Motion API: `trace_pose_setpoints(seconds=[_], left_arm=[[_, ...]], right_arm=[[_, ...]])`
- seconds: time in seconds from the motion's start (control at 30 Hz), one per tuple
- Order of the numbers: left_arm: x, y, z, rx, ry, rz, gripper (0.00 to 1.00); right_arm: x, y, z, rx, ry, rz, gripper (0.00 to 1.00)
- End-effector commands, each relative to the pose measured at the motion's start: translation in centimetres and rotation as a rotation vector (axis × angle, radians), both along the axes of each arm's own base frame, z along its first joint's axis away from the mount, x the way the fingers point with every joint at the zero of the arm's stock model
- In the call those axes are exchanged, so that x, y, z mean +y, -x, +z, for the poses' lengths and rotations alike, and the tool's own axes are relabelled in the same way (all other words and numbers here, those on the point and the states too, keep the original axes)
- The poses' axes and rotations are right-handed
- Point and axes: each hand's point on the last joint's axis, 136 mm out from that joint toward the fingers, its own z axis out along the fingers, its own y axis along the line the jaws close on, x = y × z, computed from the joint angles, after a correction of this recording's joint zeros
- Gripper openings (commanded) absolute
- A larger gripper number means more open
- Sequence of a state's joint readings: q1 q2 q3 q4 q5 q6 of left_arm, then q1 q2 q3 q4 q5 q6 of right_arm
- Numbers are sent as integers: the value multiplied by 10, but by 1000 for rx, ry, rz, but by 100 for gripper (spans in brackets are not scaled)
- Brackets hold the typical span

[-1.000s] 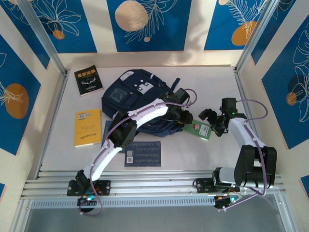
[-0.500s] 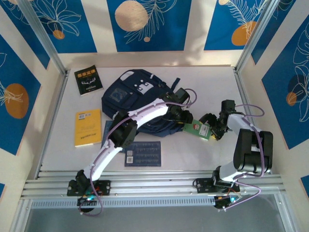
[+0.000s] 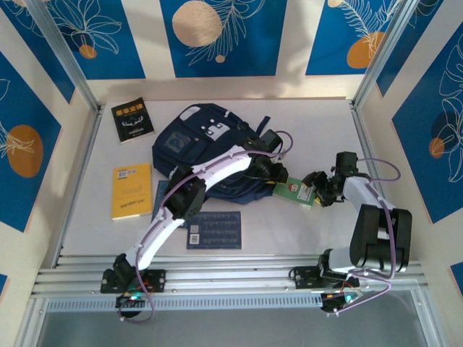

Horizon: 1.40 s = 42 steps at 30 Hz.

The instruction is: Pack books, pencil case, and school supplies into a backpack

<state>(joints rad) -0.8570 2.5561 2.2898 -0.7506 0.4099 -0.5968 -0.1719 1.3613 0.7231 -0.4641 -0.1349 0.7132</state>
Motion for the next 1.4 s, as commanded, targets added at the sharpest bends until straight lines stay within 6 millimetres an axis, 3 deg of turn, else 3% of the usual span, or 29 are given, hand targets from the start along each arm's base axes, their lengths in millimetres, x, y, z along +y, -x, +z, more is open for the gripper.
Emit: trace_pose_setpoints(seconds=[0.0,0.13,0.3,0.43,0.53,0.67,0.83,1.07,1.27,1.37], left_arm=[[20,32,-86,144,-163,-12,37],[19,33,-86,150,-161,-10,36],[23,33,-85,143,-177,-18,36],[29,29,-71,100,-198,-29,36],[36,19,-42,53,-192,-19,40],[49,7,12,-14,-126,28,45],[66,14,72,-53,-45,42,49],[96,33,113,-48,66,134,51],[109,52,144,-81,154,108,53],[134,56,158,-122,202,134,57]], right_arm=[[23,-7,25,-84,-110,47,58],[27,-5,24,-83,-133,58,44],[29,-4,25,-92,-135,65,15],[24,-2,28,-88,-110,60,2],[22,-2,34,-101,-95,58,0],[22,-1,46,-131,-94,52,0],[24,1,72,-218,-96,49,0],[29,11,111,-331,-91,49,0],[54,19,147,-452,-184,122,0],[65,25,168,-511,-230,163,0]])
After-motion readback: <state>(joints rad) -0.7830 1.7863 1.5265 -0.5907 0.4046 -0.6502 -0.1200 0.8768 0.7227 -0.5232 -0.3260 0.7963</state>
